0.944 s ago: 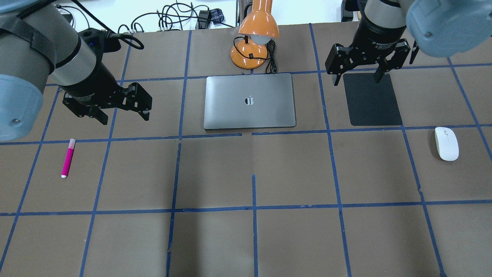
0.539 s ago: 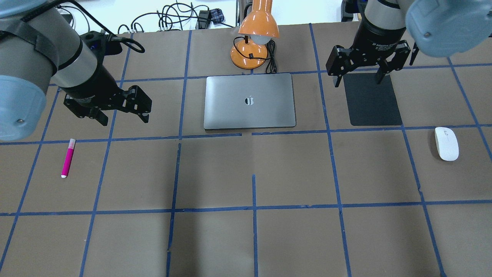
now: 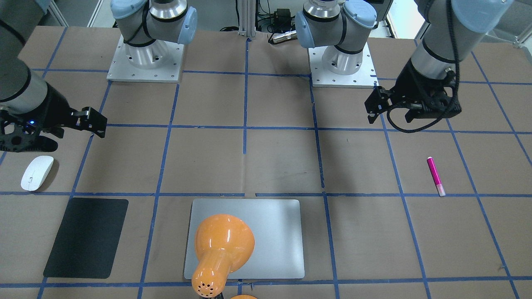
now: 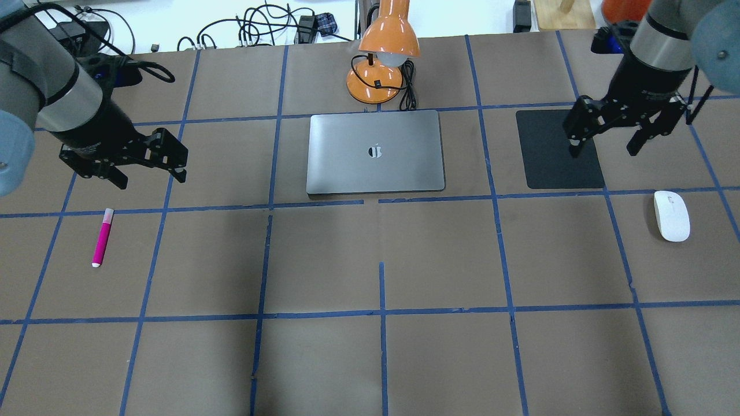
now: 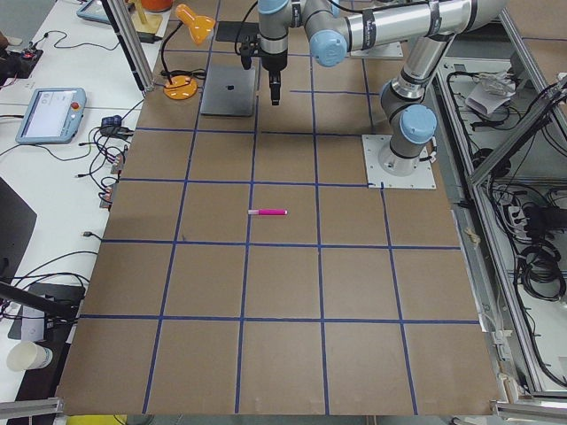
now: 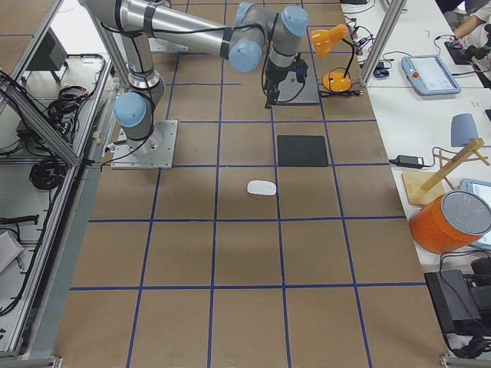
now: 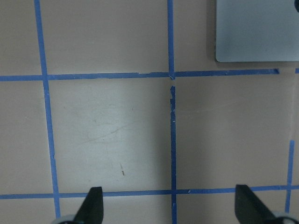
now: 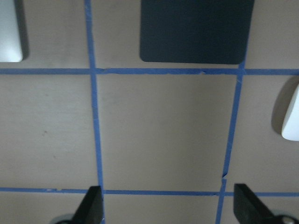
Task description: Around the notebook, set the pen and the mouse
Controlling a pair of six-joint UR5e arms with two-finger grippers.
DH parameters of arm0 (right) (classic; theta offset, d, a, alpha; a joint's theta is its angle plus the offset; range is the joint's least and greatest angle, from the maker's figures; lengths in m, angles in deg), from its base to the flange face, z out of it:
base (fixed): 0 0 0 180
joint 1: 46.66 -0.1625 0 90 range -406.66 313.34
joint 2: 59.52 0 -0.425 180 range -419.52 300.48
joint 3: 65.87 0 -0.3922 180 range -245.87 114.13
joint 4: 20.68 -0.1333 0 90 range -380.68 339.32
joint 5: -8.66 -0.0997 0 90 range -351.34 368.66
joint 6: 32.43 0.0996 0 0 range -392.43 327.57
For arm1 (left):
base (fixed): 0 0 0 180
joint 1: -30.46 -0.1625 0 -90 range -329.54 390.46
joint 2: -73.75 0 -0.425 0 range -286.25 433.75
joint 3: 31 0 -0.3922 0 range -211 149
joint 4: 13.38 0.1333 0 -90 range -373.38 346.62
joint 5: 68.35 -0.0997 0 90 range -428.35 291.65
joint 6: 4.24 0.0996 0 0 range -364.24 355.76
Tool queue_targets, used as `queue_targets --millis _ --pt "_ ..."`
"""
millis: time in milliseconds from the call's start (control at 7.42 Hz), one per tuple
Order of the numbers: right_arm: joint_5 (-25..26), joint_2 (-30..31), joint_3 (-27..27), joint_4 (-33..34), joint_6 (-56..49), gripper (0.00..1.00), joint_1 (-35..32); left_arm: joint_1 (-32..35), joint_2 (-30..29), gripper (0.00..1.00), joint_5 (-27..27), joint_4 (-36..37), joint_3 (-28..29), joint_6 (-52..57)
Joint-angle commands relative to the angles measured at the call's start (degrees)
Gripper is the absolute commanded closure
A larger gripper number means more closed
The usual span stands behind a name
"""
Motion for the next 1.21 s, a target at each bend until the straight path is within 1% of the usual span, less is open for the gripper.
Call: queue_targets --millis 0,135,270,404,539,674,809,944,1079 --pt "2.5 -1.1 13.1 20.6 -12.5 0.00 10.6 -10.7 -2.9 0.00 -0.2 3.9 -2.4 12.9" --pt "3.2 -2.3 17.7 29.6 -13.6 0.00 14.6 -16.6 -5.4 0.00 -0.3 8.4 -3.3 15.4" --pt "3.2 -4.8 19.2 34.2 -13.8 0.00 17.3 -20.0 -8.7 0.00 -0.3 17.3 -4.2 19.9" --pt "3.3 -8.0 18.9 37.4 -16.9 0.00 18.3 -20.5 -11.6 0.00 -0.2 21.8 -6.0 23.8" --pt "3.8 -10.2 18.9 40.2 -18.6 0.00 18.8 -20.9 -13.7 0.00 -0.1 22.8 -7.4 24.0" --pt "5.9 -11.3 18.6 40.1 -19.6 0.00 20.2 -21.3 -15.7 0.00 -0.2 23.5 -7.1 24.4" --pt "5.7 -12.5 18.8 40.0 -19.7 0.00 20.6 -22.1 -17.6 0.00 -0.2 26.3 -6.9 24.7" --pt "5.6 -13.3 18.7 40.1 -19.8 0.00 20.6 -22.8 -19.2 0.00 -0.4 31.1 -7.5 25.6" --pt "5.2 -13.4 18.7 40.1 -19.7 0.00 20.6 -22.9 -20.4 0.00 -0.5 31.3 -7.6 26.6"
